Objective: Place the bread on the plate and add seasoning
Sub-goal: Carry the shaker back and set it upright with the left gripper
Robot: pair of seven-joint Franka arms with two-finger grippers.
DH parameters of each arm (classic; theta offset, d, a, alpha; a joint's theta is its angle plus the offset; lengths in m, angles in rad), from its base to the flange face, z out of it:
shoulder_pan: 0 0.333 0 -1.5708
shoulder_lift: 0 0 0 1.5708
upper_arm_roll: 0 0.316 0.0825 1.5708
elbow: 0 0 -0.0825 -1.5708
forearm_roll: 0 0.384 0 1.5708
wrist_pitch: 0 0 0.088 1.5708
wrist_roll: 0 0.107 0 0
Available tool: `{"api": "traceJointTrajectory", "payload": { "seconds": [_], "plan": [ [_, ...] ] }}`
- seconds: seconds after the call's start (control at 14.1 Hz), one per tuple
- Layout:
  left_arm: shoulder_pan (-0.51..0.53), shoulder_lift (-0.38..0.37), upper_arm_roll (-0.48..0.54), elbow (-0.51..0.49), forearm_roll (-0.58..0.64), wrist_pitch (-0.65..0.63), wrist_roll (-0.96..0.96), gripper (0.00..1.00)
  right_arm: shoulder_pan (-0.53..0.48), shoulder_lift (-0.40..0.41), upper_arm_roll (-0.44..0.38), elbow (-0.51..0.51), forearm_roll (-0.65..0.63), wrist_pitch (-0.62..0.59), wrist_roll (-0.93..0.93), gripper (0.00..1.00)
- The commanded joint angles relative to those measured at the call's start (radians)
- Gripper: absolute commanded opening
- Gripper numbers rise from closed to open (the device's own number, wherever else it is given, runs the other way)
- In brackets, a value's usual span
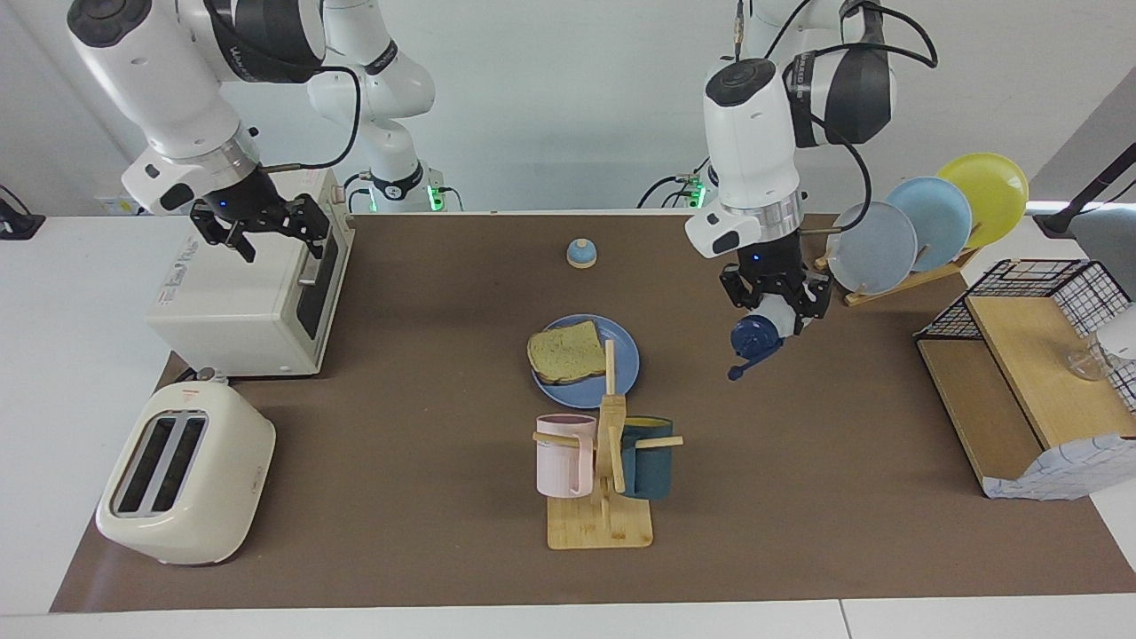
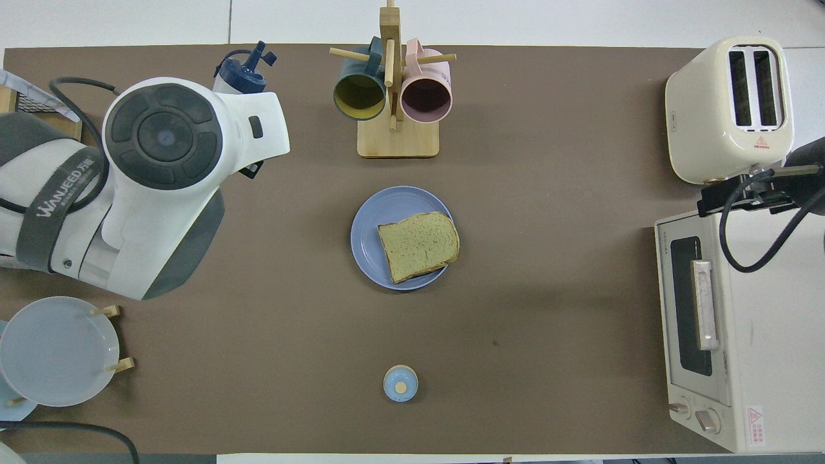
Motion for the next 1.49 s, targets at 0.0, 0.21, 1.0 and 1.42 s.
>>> {"api": "traceJointTrajectory", "payload": {
  "seconds": [0.0,0.21,1.0,1.42],
  "plan": [
    [0.059,-0.076,-0.014,-0.183,-0.010,0.293,-0.192,0.00,-0.011,-0.022,0.009,-0.025,0.000,0.011,0.012,1.00],
    [0.129,-0.083,-0.014,-0.300,-0.012,0.597,-0.316,0.00,-0.011,-0.022,0.009,-0.025,0.000,0.011,0.012,1.00],
    [0.248,0.221,-0.013,-0.401,-0.021,1.398,-0.489,0.00,-0.011,-0.022,0.009,-0.025,0.000,0.011,0.012,1.00],
    [0.194,0.429,0.019,-0.247,-0.180,1.440,-0.484,0.00,-0.011,-0.022,0.009,-0.025,0.000,0.011,0.012,1.00]
  ]
}}
